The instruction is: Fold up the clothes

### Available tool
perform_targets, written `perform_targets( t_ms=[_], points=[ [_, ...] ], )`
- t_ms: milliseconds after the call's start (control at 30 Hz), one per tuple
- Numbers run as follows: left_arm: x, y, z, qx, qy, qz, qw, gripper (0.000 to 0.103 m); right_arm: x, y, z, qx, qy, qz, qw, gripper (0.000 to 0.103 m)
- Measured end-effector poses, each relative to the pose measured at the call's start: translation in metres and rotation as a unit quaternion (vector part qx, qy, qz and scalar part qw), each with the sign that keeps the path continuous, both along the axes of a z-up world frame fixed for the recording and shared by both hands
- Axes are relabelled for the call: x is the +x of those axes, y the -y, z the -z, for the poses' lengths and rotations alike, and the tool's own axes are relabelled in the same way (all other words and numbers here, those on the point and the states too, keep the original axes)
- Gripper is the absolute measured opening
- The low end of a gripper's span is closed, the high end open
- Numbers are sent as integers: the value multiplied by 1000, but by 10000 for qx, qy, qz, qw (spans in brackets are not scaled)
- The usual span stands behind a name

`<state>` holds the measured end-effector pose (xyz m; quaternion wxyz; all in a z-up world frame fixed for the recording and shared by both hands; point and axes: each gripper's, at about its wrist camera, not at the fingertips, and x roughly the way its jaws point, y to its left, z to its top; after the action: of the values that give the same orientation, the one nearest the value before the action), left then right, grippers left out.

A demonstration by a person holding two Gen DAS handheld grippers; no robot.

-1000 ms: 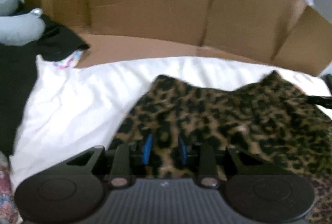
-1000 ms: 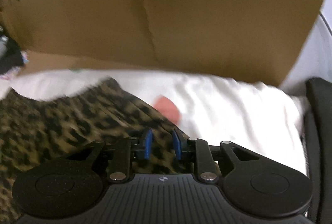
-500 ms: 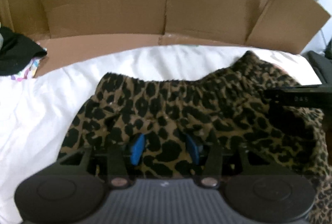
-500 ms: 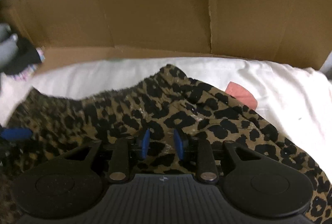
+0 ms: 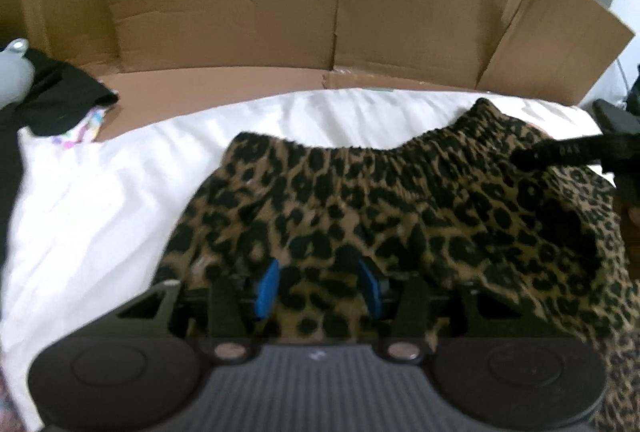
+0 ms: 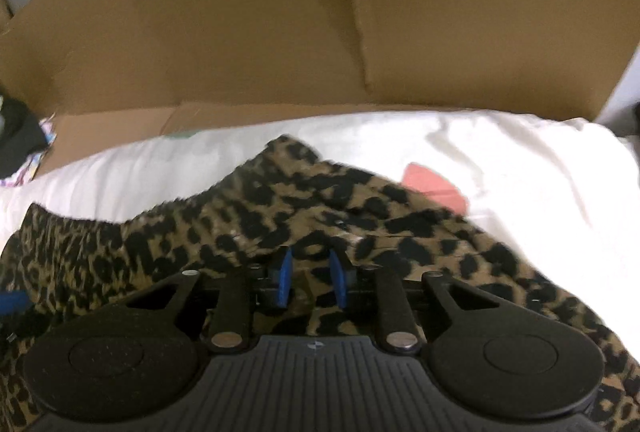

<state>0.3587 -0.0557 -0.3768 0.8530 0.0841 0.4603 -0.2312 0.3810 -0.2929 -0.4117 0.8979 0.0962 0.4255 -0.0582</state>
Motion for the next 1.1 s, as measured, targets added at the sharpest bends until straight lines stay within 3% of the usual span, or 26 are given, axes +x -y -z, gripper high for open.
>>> perform_targets(
  t_ms=[233, 500, 800, 1100],
  points=[
    [-31, -38, -19, 179, -92, 103, 9997, 48, -27, 11, -14, 83, 284, -58, 9995, 29],
    [-51, -53, -5, 312, -278, 211, 9989, 49, -81, 13, -20, 25, 398, -799, 9960, 30],
    [-70, -61, 18, 508, -436, -34, 9978, 54, -114, 13, 9, -486, -6, -1148, 9922, 30],
    [-94, -81, 17, 609, -516, -134, 9967, 58, -128, 34, 13, -642, 86, -1203, 9906, 30]
  ],
)
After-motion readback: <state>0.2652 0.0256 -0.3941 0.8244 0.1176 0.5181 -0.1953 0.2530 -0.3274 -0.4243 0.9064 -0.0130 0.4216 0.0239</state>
